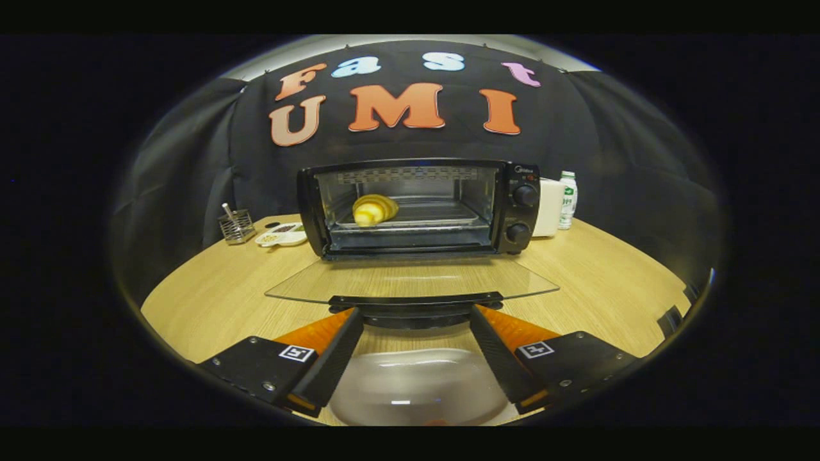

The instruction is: Open the toaster oven, put the food inside, and close the toaster oven door.

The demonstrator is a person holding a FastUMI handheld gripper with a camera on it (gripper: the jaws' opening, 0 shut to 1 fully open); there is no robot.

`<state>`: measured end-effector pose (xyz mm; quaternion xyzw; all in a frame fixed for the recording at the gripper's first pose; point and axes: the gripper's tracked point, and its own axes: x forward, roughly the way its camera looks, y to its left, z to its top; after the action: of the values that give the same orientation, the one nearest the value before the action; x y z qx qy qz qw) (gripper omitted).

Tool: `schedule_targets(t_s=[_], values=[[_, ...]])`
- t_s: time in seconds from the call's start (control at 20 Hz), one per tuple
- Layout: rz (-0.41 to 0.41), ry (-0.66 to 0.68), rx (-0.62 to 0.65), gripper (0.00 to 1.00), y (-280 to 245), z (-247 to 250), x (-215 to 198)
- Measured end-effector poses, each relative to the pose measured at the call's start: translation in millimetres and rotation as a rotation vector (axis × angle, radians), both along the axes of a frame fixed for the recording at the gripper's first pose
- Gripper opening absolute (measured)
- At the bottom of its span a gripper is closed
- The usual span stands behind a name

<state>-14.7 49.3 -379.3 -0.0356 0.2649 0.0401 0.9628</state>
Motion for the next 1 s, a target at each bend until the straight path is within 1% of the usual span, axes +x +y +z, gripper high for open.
schedule_targets(t_s=[0.4,0.75,1.0], values=[[-0.002,-0.059,0.023,1.00,1.1,31.1,14.4],[-0.008,-0.063,0.048,1.00,1.5,44.6,22.2],[-0.024,-0.074,0.099,1.00,2.5,53.5,32.3]])
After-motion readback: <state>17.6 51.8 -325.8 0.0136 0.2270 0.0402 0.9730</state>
